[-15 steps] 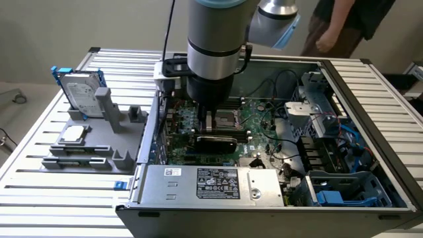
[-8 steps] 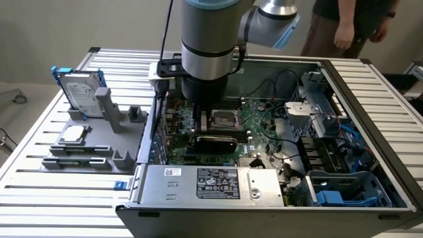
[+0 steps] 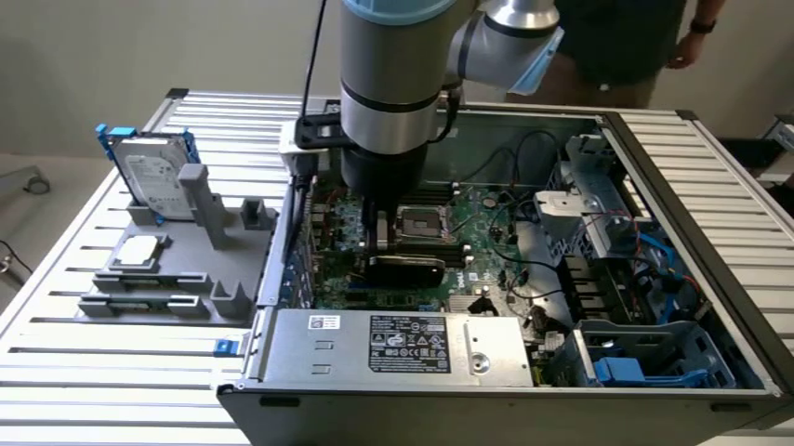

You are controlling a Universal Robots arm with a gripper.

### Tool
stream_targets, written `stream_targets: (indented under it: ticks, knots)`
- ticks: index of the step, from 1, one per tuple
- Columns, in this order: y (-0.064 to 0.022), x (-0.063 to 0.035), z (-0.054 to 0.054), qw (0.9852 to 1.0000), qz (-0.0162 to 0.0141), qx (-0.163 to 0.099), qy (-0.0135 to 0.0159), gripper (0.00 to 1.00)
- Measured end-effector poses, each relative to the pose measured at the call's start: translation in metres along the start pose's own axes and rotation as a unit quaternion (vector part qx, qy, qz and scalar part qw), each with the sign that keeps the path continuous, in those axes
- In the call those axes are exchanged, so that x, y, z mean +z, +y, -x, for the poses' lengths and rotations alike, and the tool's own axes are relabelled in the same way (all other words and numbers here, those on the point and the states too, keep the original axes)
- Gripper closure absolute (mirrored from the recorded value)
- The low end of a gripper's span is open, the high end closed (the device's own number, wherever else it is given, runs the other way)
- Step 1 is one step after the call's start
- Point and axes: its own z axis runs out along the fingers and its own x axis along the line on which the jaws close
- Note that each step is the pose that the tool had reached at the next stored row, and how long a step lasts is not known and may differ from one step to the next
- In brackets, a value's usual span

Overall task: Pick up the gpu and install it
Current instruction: 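Insert the gpu into the slot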

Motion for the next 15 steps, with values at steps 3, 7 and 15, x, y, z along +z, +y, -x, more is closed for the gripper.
stream_targets:
  ticks: [3,7,15]
  knots:
    - [-0.0001,0.0018,-0.0002,1.0,0.0001,0.0,0.0001,0.89]
    - [-0.0001,0.0033,-0.0003,1.0,0.0001,0.0,0.0001,0.89]
    - [-0.0003,0.0068,-0.0007,1.0,0.0002,0.0,0.0003,0.89]
